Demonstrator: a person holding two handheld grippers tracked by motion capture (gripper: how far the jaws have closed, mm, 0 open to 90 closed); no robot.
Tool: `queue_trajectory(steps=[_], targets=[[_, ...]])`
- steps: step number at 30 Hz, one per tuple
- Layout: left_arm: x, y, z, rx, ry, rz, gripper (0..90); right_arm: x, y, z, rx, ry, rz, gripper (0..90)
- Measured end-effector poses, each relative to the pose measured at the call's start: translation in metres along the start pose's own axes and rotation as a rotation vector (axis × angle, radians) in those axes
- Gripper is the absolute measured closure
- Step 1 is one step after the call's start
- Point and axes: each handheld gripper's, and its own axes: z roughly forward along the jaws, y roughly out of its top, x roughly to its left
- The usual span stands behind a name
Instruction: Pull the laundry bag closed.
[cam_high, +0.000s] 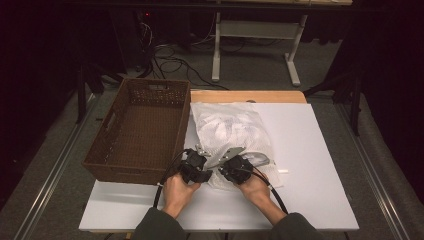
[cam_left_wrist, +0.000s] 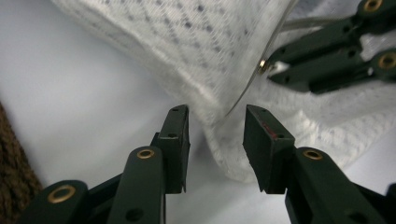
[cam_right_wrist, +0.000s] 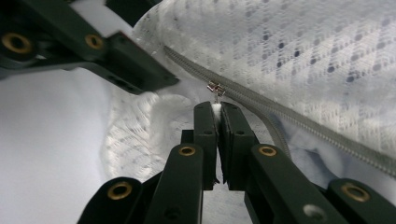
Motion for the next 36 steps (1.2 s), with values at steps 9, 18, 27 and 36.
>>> queue_trajectory(steps=[9,18,27,36], targets=[[0.001,0.0,0.001,-0.011,-0.004,0.012,84.1,0.0,0.002,0.0,0.0,0.013,-0.008,87.2],[0.001,0.001,0.004,0.022,0.044,0.029,85.8,-0.009,-0.002,-0.005,0.032,-0.02,0.007,87.3],[0.001,-0.001,0.01,0.06,0.051,0.024,85.8,-0.019,-0.013,-0.014,0.052,-0.044,0.049,87.3],[0.004,-0.001,0.01,0.063,0.035,0.007,85.8,-0.027,-0.02,-0.022,0.063,-0.062,0.059,87.3]])
